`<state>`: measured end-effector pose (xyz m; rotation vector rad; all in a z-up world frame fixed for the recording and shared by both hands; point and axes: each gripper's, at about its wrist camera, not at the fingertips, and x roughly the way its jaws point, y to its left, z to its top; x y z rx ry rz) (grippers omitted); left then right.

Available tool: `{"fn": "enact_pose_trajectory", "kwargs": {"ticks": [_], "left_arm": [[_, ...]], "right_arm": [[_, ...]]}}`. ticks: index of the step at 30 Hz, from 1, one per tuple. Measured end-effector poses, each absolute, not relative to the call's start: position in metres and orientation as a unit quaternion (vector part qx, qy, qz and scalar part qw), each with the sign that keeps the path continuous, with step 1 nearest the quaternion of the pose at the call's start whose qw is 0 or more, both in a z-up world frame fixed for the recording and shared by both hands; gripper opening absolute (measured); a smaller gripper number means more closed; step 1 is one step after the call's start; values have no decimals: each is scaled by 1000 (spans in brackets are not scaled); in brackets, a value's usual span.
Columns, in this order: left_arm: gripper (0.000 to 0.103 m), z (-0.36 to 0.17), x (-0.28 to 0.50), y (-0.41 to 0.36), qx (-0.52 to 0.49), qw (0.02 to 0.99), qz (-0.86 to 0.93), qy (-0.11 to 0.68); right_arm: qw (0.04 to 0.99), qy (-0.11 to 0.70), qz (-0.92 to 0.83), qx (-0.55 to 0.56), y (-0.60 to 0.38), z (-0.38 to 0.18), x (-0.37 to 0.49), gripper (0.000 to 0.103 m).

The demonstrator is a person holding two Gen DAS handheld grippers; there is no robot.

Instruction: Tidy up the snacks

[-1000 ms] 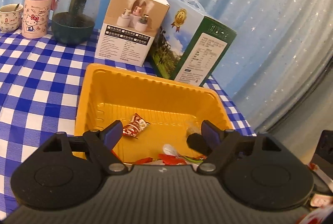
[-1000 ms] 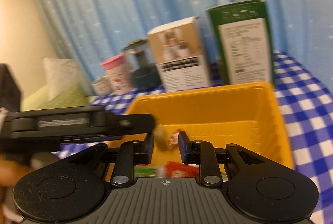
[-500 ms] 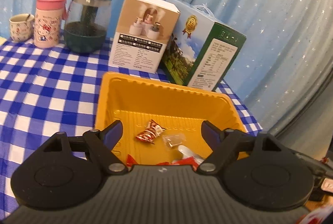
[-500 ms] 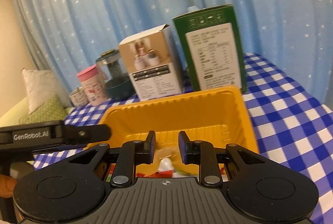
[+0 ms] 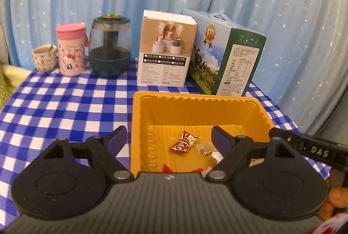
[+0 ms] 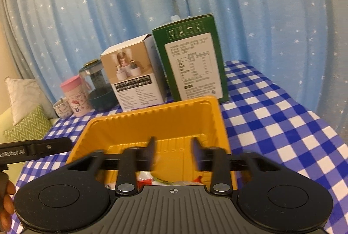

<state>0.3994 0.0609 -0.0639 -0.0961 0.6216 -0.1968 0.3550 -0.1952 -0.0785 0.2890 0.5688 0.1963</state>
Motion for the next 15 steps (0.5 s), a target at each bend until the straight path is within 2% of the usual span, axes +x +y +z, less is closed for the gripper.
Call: {"fn": "enact_pose_trajectory", "kwargs": {"ticks": [1,11,15], "left_arm": [[87,-62,394,60,-41,948,-94,301],[103,-46,327,51,-3,962,-74,262],[103,-37,294,47,18,968,-62,243]], "right_arm": [[946,275,94,143,-197,-78,352,67],[951,267,89,125,-210,-58,306,68],[955,258,92,111,-213,-46,281,70]]}}
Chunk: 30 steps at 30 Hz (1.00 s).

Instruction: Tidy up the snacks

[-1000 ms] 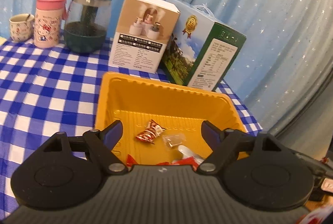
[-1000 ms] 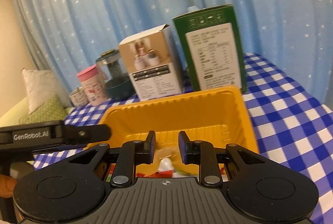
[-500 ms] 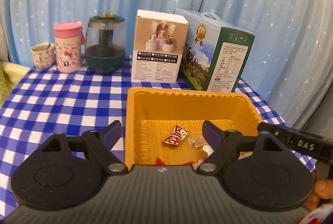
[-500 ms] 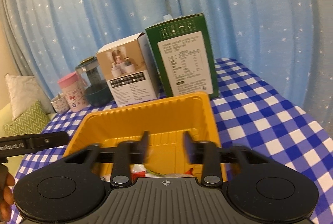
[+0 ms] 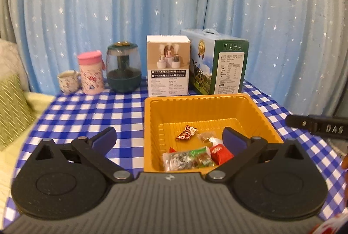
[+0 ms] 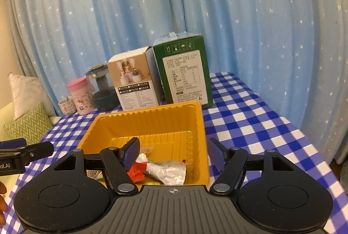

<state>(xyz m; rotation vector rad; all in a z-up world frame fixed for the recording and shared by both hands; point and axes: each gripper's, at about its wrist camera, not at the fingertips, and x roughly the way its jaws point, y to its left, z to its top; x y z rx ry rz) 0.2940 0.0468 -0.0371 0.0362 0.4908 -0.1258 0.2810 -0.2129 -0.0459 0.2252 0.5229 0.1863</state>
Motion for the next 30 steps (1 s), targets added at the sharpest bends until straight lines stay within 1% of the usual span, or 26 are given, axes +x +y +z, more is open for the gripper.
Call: {"fn": "enact_pose_trajectory", "kwargs": {"ticks": [2,5,15,25,30], "left_arm": [[103,-32,273,44,33,971,-52,230],[103,-26,244,41,47,974,-38,220],[103,-4,156,27,60,976,-8,212],[103,21,97,25,25,971,1,237],[103,29,72,24,2,965,1,263]], "right_arm": [[958,249,94,102,-214,-40,265,73],[960,247,98,90,-216,-34,241,74],[952,277,94,96,-227,-26,163,75],[943,302,103,93,-233,6,102,75],[940,313,108,87,-233,22,76,75]]}}
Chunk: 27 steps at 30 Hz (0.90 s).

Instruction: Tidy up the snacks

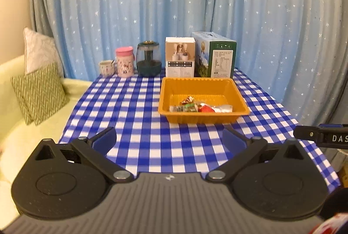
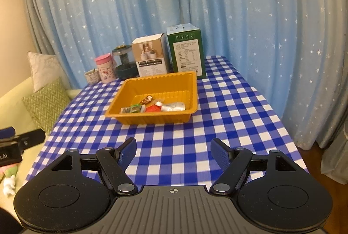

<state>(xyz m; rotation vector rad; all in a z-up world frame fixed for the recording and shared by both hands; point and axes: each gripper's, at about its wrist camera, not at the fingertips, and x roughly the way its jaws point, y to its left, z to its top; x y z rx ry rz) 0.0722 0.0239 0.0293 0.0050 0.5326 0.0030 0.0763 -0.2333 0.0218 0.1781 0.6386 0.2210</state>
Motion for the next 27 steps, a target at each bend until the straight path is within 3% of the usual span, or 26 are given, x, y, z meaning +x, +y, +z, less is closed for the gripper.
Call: {"fn": "enact_pose_trajectory", "kwargs": {"ticks": [27], "left_arm": [[103,63,-17,5,-26,956,-2,292]], "right_arm": [[941,306,135,41,-227,74,-23,75]]}}
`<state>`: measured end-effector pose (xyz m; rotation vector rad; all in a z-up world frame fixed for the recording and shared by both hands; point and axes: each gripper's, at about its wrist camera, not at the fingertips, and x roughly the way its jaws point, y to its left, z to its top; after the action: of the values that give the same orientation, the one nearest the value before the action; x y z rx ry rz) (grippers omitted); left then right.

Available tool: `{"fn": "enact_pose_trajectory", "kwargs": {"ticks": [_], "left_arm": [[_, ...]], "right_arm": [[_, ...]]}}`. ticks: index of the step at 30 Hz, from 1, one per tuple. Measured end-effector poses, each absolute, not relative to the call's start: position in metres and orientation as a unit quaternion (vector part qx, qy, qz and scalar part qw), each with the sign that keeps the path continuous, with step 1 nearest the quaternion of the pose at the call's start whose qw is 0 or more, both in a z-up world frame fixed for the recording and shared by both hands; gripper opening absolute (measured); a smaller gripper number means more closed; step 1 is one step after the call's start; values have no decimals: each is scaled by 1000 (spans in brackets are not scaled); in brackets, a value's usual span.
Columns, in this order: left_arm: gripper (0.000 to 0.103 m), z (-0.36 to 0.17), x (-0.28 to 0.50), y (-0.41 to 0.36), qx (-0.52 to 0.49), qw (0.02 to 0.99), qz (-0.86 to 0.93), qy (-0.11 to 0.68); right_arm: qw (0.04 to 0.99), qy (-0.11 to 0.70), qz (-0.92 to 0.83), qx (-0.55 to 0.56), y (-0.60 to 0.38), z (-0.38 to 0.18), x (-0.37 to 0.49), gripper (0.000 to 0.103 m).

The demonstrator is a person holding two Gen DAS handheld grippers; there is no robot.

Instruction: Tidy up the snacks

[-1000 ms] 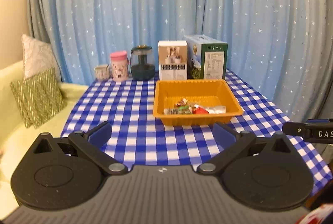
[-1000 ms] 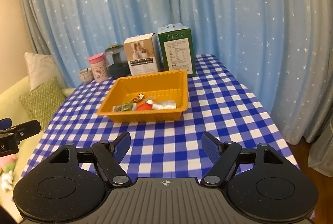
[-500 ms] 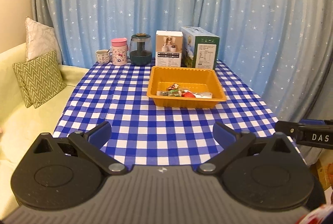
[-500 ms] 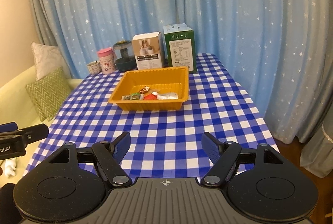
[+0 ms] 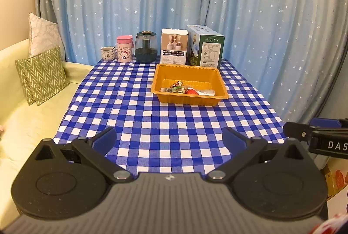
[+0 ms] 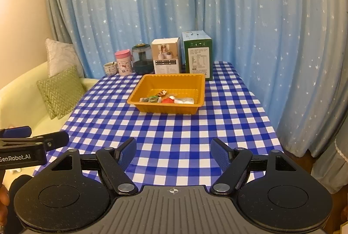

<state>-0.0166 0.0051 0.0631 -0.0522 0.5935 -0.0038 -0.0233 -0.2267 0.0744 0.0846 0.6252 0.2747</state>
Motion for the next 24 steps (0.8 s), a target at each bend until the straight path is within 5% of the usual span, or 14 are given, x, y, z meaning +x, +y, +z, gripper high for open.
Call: {"fn": "enact_pose_trajectory", "kwargs": {"ticks": [24], "left_arm": [[103,64,-27,2,-29,957,-10,287]], "right_arm": [[945,297,135,33,-225,84,-38,75]]}}
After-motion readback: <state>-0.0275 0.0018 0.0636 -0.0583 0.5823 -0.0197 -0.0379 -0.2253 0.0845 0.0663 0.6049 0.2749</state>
